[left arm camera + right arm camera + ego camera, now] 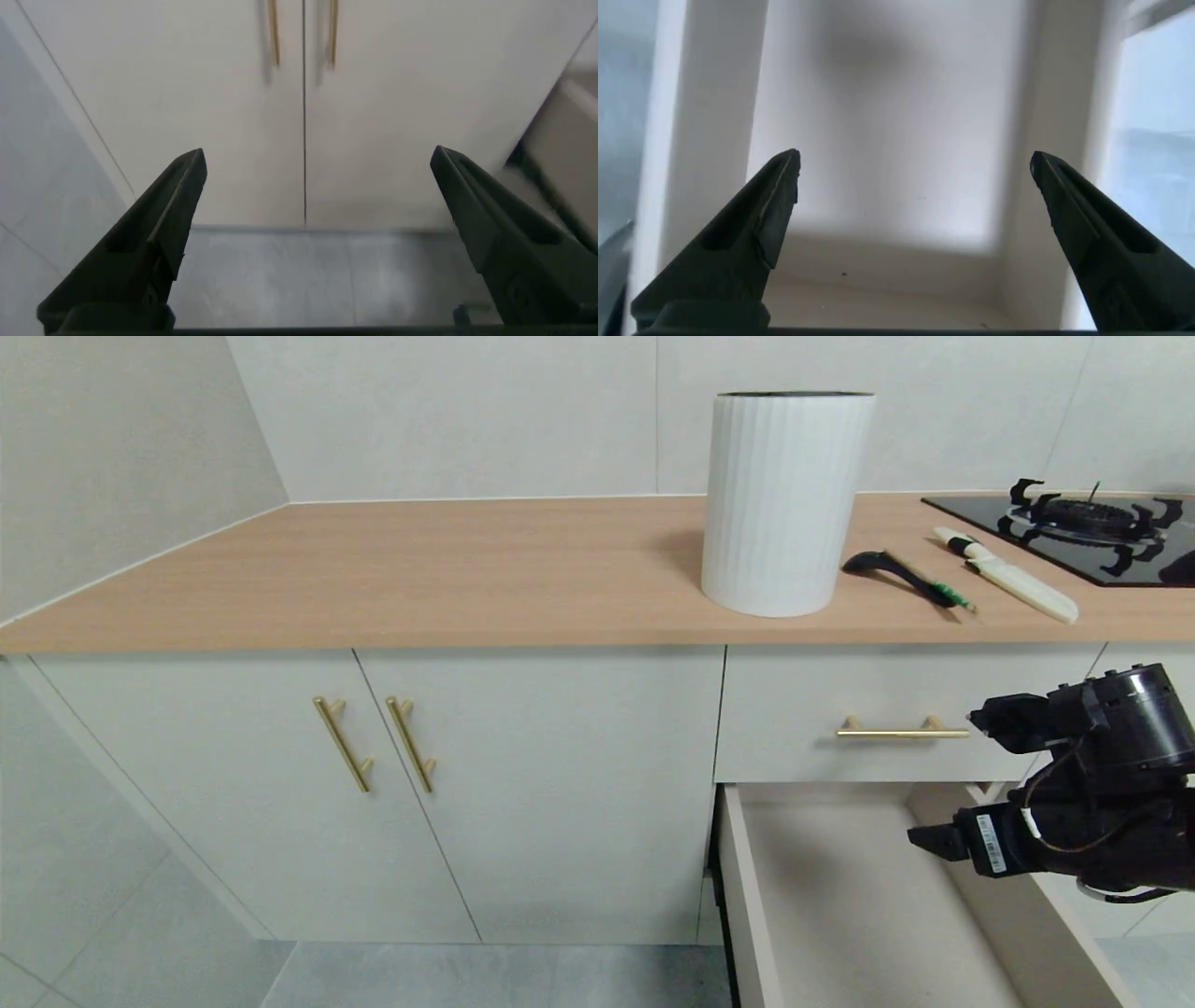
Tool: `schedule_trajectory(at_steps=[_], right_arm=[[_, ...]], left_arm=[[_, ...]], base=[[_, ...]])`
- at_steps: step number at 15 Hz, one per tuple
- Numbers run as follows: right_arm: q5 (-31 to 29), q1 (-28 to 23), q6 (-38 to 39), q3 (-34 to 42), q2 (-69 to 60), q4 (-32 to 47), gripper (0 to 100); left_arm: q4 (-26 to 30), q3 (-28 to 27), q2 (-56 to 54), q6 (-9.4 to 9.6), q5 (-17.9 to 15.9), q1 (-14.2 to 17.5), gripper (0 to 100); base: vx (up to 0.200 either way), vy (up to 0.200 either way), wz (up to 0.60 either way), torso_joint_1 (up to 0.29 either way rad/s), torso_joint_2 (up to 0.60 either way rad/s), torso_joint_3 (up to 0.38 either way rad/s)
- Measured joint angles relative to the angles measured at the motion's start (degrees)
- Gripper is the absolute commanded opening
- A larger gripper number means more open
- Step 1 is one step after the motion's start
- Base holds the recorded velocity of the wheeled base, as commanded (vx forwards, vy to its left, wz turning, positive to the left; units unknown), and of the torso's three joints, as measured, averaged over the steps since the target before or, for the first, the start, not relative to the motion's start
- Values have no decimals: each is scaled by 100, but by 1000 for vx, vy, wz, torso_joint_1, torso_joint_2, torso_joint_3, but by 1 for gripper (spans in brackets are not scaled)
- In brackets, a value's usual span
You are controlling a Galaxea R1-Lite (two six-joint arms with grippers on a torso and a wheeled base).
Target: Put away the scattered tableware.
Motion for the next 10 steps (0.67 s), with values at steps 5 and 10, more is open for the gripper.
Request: schedule_trajectory(at_steps=[5,10], right_arm=[[2,0,-9,2,-122,-17,100],[11,-1,-15,-4,-217,-41,100]], left_arm=[[2,0,0,0,-2,0,100],[-2,2,0,0,-5,0,100]], base=[[0,0,0,180,-474,-287],[0,0,0,202,-478,-279]])
